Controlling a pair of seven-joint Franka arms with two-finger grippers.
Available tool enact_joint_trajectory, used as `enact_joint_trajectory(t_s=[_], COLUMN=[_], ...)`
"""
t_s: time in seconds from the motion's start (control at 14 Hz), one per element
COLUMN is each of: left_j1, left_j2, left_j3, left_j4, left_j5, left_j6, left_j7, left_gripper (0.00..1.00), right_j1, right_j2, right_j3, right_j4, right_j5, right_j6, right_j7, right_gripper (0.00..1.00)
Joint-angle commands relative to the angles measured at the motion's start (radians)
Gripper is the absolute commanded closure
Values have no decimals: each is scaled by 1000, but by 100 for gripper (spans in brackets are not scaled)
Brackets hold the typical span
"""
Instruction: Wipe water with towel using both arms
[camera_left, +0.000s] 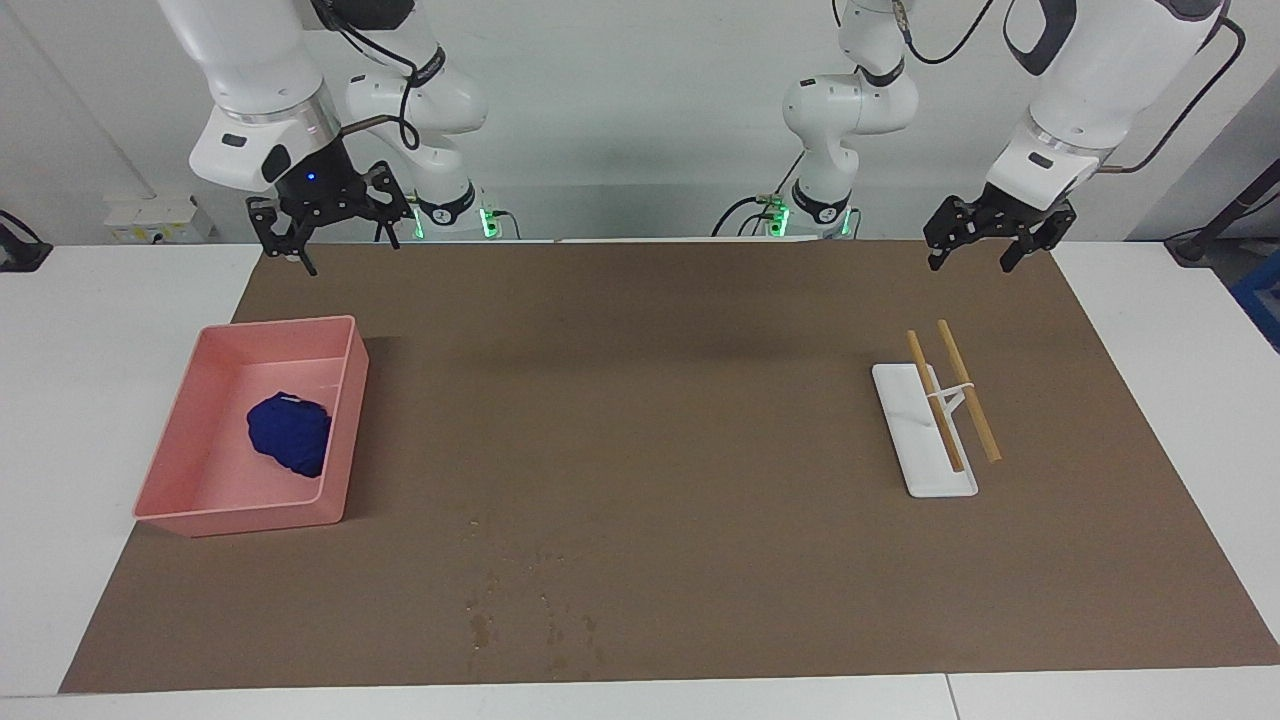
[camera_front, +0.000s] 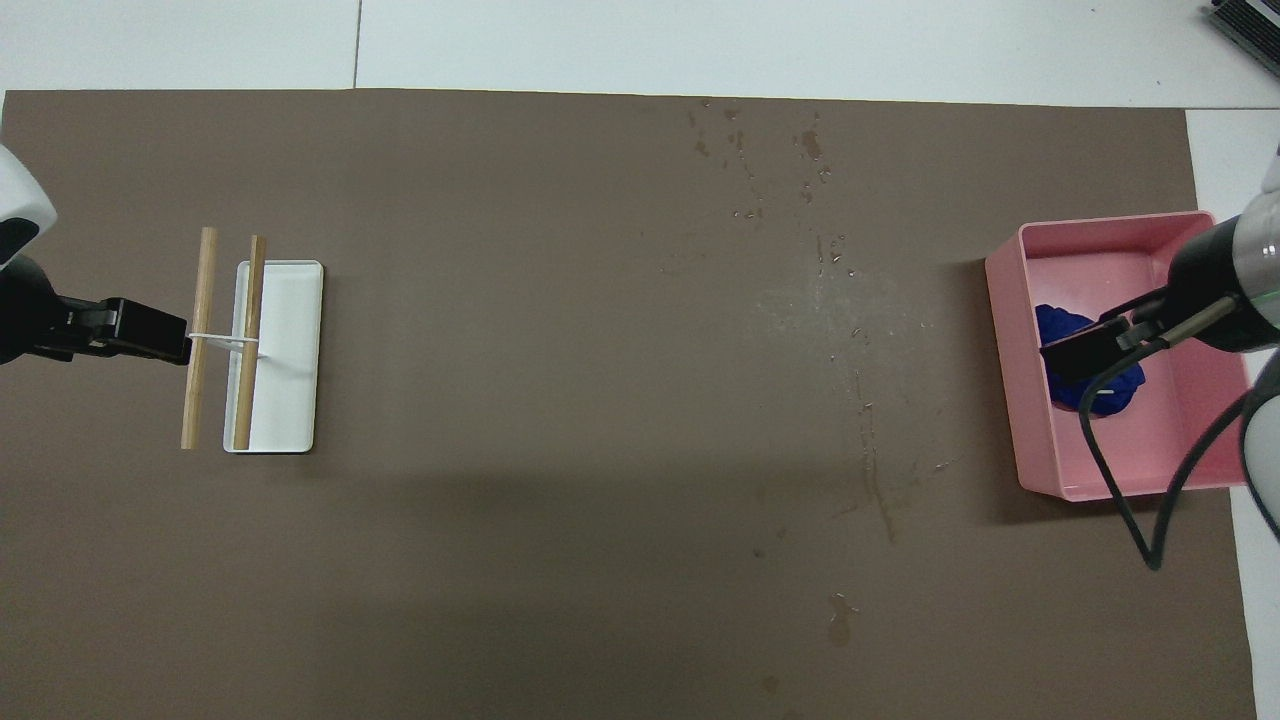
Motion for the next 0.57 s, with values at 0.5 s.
enact_joint_trajectory(t_s=[0.5], left_j1=[13], left_j2=[-8], left_j3=[-7], left_j4=[-5], left_j5=[0], left_j6=[-7], left_j7=[3], left_gripper=[0], right_j1=[14], right_j2=[-16], right_j3=[-45], right_j4=[-12], right_j5=[13], right_j6=[-32], right_j7=[7], right_gripper=[0])
